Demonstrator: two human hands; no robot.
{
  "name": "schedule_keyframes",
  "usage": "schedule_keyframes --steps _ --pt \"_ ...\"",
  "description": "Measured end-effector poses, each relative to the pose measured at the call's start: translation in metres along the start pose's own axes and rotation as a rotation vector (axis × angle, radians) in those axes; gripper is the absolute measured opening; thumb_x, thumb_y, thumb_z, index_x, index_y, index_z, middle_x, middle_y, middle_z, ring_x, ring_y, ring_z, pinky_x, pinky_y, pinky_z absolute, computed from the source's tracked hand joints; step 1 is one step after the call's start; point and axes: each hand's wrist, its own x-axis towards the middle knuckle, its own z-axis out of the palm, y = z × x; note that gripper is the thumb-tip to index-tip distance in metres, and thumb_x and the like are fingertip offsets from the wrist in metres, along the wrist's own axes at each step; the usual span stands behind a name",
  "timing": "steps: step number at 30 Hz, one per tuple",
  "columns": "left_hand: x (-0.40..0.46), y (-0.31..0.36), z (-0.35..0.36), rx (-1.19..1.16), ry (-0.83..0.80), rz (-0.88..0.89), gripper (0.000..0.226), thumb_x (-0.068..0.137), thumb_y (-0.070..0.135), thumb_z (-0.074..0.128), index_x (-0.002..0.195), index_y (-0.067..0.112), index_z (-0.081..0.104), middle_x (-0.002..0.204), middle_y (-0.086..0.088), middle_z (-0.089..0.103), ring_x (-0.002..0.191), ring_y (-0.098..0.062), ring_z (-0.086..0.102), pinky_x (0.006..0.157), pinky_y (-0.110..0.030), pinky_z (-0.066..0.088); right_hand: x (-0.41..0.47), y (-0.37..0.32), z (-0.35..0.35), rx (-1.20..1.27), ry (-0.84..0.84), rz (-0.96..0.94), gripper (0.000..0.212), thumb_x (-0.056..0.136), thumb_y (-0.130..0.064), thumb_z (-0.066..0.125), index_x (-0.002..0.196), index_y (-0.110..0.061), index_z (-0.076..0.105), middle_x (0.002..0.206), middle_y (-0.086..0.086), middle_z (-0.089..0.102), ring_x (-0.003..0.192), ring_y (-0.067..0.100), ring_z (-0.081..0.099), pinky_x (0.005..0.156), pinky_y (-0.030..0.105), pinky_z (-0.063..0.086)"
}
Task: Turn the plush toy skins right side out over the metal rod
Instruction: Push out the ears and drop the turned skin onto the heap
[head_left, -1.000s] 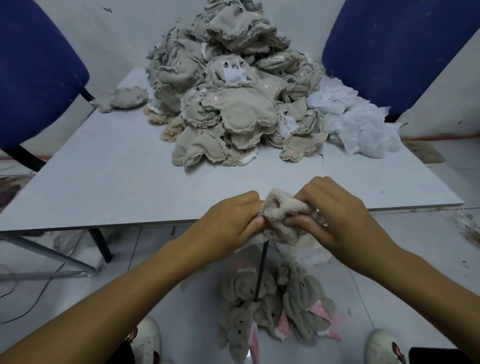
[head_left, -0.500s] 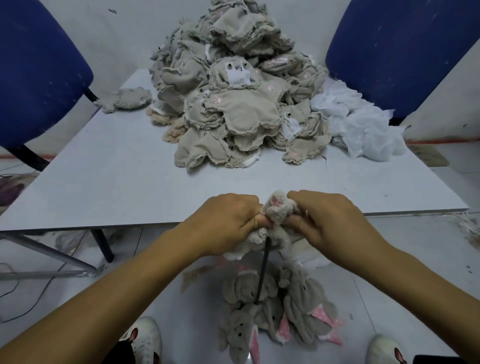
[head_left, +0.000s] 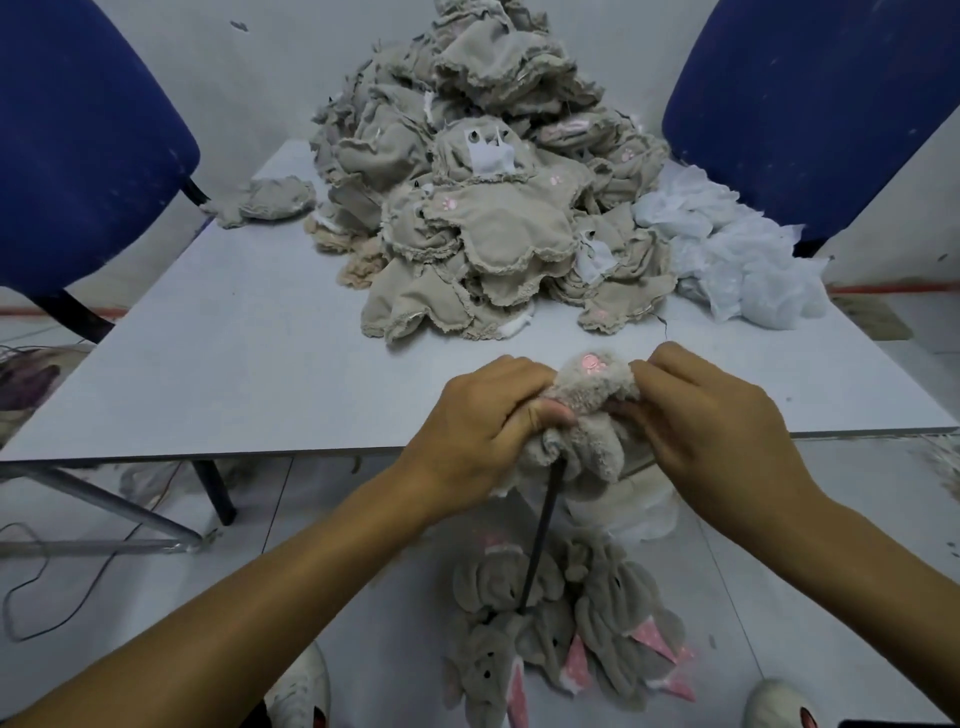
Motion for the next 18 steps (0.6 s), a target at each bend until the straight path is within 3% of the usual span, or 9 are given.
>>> schedule_keyframes --steps 4,7,10,13,16,18 --pt "-0.001 -0.010 -0.005 0.298 -0.391 -0.027 0.021 0.099 0.026 0.056 0.080 0.018 0.056 0.079 0.009 0.043 0.078 -0.013 0.042 0.068 -0.034 0.036 -0.009 -0.011 0.011 -0.006 -0.204 -0.064 0.050 0.094 -0.057 0.033 0.081 -0.020 0.064 0.071 -0.004 0.052 0.060 0.027 0.057 0.043 0.035 0.042" --pt "-0.003 -0.009 -0.002 0.384 -0.450 -0.035 0.034 0.099 0.031 0.056 0.074 0.033 0.034 0.074 0.012 0.036 0.078 -0.012 0.037 0.066 -0.030 0.028 -0.016 -0.014 0.022 -0.013 -0.426 0.012 0.063 0.089 -0.069 0.015 0.101 -0.030 0.064 0.083 -0.009 0.054 0.076 0.019 0.058 0.058 0.037 0.047" --pt "-0.007 -0.009 -0.003 0.309 -0.430 -0.002 0.030 0.097 0.040 0.057 0.077 0.030 0.037 0.079 0.010 0.043 0.079 -0.011 0.034 0.071 -0.031 0.032 -0.022 -0.008 0.024 0.045 -0.266 -0.012 0.051 0.094 -0.059 0.026 0.098 -0.024 0.064 0.082 -0.009 0.043 0.065 0.016 0.045 0.050 0.037 0.043" --pt "-0.009 -0.003 0.000 0.077 -0.301 -0.064 0.033 0.093 0.043 0.060 0.093 0.009 0.060 0.088 0.001 0.056 0.085 -0.016 0.046 0.078 -0.036 0.041 -0.025 -0.008 0.024 0.257 -0.090 0.015 0.021 0.098 -0.040 0.042 0.092 -0.023 0.053 0.089 -0.009 0.042 0.070 0.014 0.044 0.057 0.033 0.043" --pt "-0.004 0.006 0.000 -0.201 0.033 -0.044 0.008 0.088 0.016 0.066 0.095 0.012 0.066 0.088 0.010 0.062 0.077 -0.008 0.055 0.068 -0.024 0.043 -0.017 -0.011 0.019 0.359 0.171 0.033 0.005 0.095 -0.018 0.052 0.098 -0.017 0.055 0.094 -0.001 0.051 0.081 0.008 0.046 0.069 0.015 0.040" --pt "-0.002 0.003 -0.003 -0.254 0.110 -0.068 0.022 0.085 -0.002 0.067 0.087 0.019 0.058 0.080 0.014 0.056 0.063 -0.002 0.046 0.059 -0.018 0.036 -0.010 -0.013 0.014 0.417 0.304 0.054 0.013 0.092 -0.010 0.058 0.103 -0.016 0.055 0.098 -0.001 0.052 0.087 0.006 0.051 0.074 0.011 0.042"
